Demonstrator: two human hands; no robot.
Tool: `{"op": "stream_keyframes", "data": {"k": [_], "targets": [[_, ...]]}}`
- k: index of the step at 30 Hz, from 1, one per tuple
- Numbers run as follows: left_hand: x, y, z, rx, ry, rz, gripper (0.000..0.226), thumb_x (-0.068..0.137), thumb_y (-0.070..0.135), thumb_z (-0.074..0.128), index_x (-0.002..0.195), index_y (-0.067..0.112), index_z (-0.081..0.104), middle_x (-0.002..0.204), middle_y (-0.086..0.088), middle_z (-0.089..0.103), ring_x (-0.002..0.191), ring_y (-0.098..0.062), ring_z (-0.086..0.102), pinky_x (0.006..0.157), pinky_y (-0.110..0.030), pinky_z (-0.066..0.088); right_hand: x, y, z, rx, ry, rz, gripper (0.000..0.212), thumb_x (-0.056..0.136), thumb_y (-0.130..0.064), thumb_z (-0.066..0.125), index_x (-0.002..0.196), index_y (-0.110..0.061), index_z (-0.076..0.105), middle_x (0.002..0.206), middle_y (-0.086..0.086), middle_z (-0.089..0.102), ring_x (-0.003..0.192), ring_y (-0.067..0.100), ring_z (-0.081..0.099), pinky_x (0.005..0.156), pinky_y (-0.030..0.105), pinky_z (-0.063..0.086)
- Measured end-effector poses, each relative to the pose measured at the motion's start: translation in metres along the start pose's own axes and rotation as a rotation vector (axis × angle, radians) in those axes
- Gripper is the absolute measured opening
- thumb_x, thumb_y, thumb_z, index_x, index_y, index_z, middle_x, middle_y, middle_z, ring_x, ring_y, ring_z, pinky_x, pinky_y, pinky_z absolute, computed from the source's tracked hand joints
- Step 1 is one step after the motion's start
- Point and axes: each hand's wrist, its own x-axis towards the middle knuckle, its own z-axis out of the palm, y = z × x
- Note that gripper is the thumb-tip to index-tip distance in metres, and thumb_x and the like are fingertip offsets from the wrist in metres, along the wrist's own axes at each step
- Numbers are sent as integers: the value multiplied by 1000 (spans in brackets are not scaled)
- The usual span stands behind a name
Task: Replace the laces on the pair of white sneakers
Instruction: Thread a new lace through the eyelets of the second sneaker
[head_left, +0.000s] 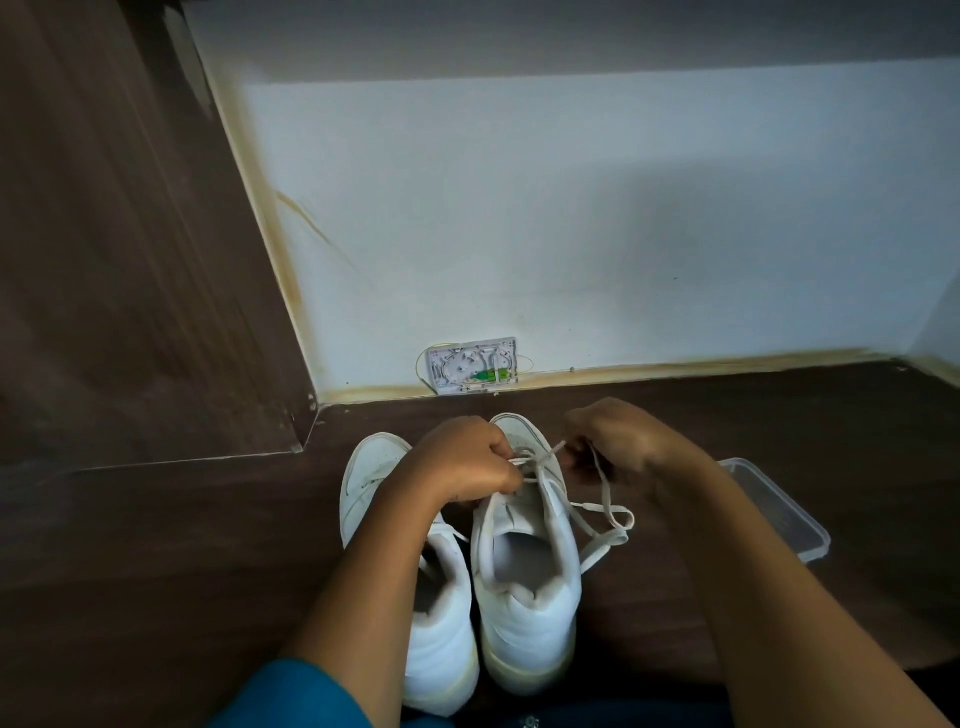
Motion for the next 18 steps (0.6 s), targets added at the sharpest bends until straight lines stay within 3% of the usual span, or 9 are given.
{"op": "stream_keyframes", "data": {"k": [3,6,9,12,15,18], "targets": [[1,-2,1,-56,-10,-14,32,76,17,65,108,18,67,74,10,55,68,-11,57,59,-23,52,-3,-3,-5,-210,-2,-21,36,86,-5,43,50,-10,42,50,6,52,35,12,35,37,13,24],[1,-2,2,-72,-1,-11,29,76,17,65,105,18,68,71,11,56,64,-8,56,56,-21,49,-3,-4,-11,-245,3,-5,37,83,-4,42,47,-11,41,46,3,53,33,11,32,37,15,21],[2,0,4,-45,6,-3,22,76,16,64,97,15,70,74,6,58,68,-13,56,56,-20,42,-2,-6,-9,-183,7,30,39,84,-3,42,46,-9,44,57,8,63,41,16,35,39,17,24],[3,2,7,26,5,7,9,77,16,60,85,13,64,84,-6,55,75,-22,52,65,-27,38,4,0,-2,139,-36,15,48,86,1,39,40,-11,48,80,18,68,50,19,51,39,18,26],[4,3,10,98,49,3,19,78,19,60,92,9,68,95,-13,66,86,-27,62,69,-29,45,4,2,1,305,-94,56,30,89,0,34,63,-9,45,59,9,63,49,14,61,36,15,25],[6,4,16,166,118,8,24,76,17,57,96,11,69,99,-10,68,91,-27,64,77,-32,51,5,-2,6,167,-60,50,30,88,-1,34,60,-8,43,52,10,55,45,17,50,38,18,23]]}}
